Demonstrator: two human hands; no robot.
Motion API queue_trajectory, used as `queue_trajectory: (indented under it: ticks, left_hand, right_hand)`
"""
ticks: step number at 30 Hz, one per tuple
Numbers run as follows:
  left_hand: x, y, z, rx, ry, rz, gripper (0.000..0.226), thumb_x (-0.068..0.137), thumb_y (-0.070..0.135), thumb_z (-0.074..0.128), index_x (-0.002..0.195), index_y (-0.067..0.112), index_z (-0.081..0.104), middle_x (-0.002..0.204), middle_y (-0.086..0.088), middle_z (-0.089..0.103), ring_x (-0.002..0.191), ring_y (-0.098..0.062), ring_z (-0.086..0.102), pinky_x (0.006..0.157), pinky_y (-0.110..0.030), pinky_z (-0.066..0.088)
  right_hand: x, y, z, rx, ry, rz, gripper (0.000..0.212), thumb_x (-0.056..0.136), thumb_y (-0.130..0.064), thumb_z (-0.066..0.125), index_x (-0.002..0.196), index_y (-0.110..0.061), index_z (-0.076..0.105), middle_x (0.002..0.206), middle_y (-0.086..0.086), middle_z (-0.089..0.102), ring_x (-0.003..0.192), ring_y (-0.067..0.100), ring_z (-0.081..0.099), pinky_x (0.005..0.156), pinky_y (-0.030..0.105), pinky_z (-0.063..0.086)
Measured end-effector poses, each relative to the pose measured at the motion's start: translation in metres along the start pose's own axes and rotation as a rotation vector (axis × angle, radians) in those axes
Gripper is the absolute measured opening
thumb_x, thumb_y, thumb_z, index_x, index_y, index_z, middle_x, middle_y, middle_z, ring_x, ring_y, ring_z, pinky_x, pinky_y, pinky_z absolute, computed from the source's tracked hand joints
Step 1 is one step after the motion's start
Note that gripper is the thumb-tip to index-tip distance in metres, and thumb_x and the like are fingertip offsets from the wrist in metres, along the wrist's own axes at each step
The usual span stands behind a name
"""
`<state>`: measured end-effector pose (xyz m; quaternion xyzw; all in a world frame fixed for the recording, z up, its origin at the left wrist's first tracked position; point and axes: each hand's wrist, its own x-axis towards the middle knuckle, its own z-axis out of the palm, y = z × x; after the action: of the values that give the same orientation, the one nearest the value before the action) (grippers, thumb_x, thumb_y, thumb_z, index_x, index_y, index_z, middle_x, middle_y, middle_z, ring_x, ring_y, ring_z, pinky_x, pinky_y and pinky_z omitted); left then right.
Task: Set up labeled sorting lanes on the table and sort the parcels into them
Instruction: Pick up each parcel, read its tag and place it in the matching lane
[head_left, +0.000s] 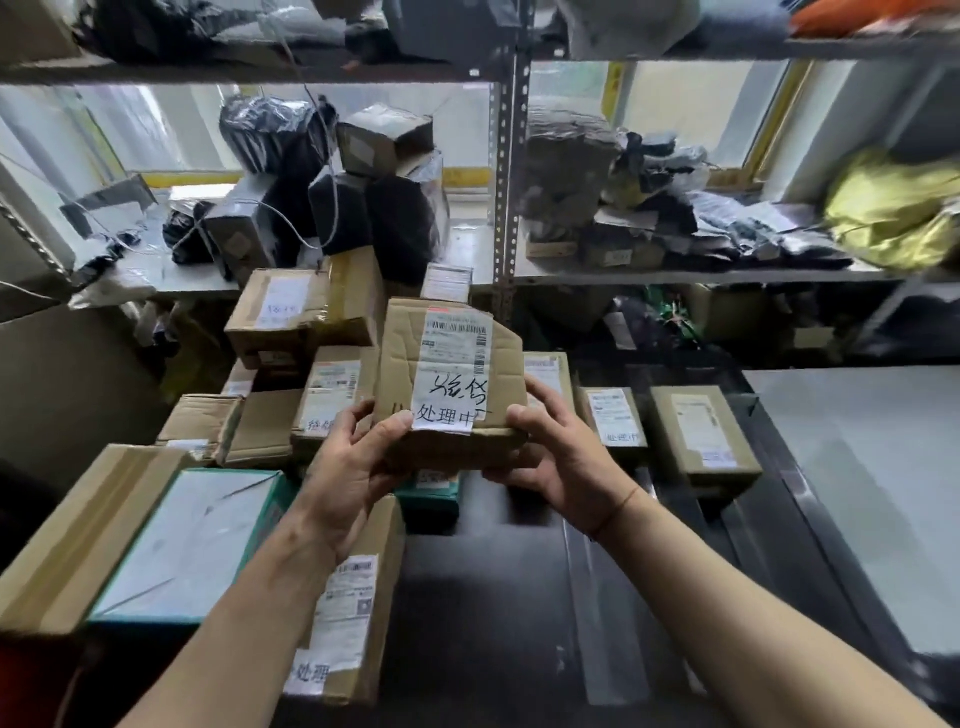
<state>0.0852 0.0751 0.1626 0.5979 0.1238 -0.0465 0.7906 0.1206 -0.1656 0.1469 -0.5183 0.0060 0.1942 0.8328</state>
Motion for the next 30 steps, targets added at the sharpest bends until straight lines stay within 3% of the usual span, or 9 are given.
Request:
queue_trajectory:
  ticks: [4,6,9,13,15,18,22,26,30]
  left_hand:
    - [0.003,-0.016,0.028,0.022,-0.092,-0.029,0.061,0.088,0.031,0.081,0.142,0.020,0.055,0.131,-0.008,0.074,0.124,-0.031,0.069,0.105,-0.052,0.055]
    - [0.002,-0.021,0.045,0.011,-0.112,-0.042,0.050,0.088,0.029,0.076,0.135,0.023,0.057,0.129,-0.007,0.075,0.121,-0.027,0.071,0.104,-0.048,0.055]
    - [0.002,-0.032,0.077,0.012,-0.140,-0.068,0.061,0.087,0.033,0.076,0.142,0.017,0.055,0.134,-0.007,0.072,0.122,-0.023,0.070,0.106,-0.043,0.053]
    - [-0.006,-0.048,0.129,-0.052,-0.120,-0.160,0.048,0.086,0.036,0.076,0.124,0.009,0.068,0.117,-0.007,0.080,0.103,-0.014,0.077,0.086,-0.025,0.058]
    - [-0.011,-0.060,0.160,-0.091,-0.105,-0.228,0.042,0.090,0.036,0.075,0.120,0.008,0.073,0.108,-0.006,0.081,0.103,-0.018,0.076,0.095,-0.030,0.056]
    - [-0.015,-0.084,0.201,-0.217,-0.056,-0.327,0.055,0.081,0.039,0.083,0.124,0.007,0.074,0.092,-0.005,0.081,0.092,-0.019,0.070,0.105,-0.037,0.051]
    - [-0.017,-0.118,0.259,-0.344,-0.018,-0.370,0.061,0.077,0.035,0.086,0.133,0.017,0.072,0.129,-0.013,0.074,0.116,-0.025,0.061,0.104,-0.040,0.042]
    - [-0.020,-0.145,0.304,-0.433,0.125,-0.358,0.047,0.082,0.025,0.083,0.127,0.019,0.071,0.122,-0.009,0.078,0.130,-0.029,0.062,0.120,-0.049,0.038]
    - [-0.015,-0.162,0.322,-0.480,0.230,-0.343,0.060,0.074,0.025,0.084,0.131,0.017,0.069,0.124,-0.012,0.077,0.122,-0.032,0.067,0.103,-0.047,0.051]
  right_hand:
    - [-0.024,-0.003,-0.031,-0.022,0.088,-0.016,0.072,0.083,-0.024,0.079,0.148,-0.032,0.050,0.132,0.016,0.072,0.118,0.043,0.069,0.102,0.070,0.050]
    - [-0.033,-0.004,-0.048,-0.007,0.149,-0.032,0.071,0.084,-0.023,0.077,0.149,-0.029,0.048,0.134,0.017,0.070,0.124,0.047,0.065,0.101,0.071,0.050]
    - [-0.048,-0.010,-0.074,-0.011,0.165,-0.045,0.060,0.094,-0.018,0.070,0.149,-0.026,0.048,0.137,0.018,0.068,0.123,0.044,0.066,0.099,0.069,0.053]
    - [-0.062,-0.022,-0.118,0.018,0.197,-0.058,0.059,0.098,-0.015,0.068,0.152,-0.026,0.048,0.135,0.018,0.069,0.124,0.044,0.066,0.100,0.070,0.052]
    - [-0.066,-0.029,-0.143,0.020,0.212,-0.058,0.063,0.096,-0.016,0.071,0.153,-0.025,0.046,0.137,0.017,0.069,0.123,0.042,0.068,0.097,0.066,0.056]
    - [-0.072,-0.035,-0.184,0.031,0.210,-0.041,0.061,0.096,-0.017,0.071,0.152,-0.026,0.048,0.138,0.016,0.068,0.126,0.042,0.066,0.098,0.067,0.055]
    - [-0.079,-0.042,-0.228,-0.015,0.180,-0.002,0.067,0.089,-0.025,0.074,0.150,-0.030,0.049,0.136,0.013,0.070,0.126,0.042,0.065,0.098,0.066,0.056]
    - [-0.081,-0.048,-0.253,-0.056,0.147,0.042,0.071,0.086,-0.025,0.074,0.151,-0.032,0.046,0.130,0.013,0.073,0.118,0.034,0.071,0.094,0.058,0.060]
    - [-0.077,-0.053,-0.271,-0.079,0.131,0.100,0.071,0.087,-0.025,0.075,0.151,-0.034,0.045,0.130,0.013,0.073,0.119,0.038,0.071,0.101,0.064,0.055]
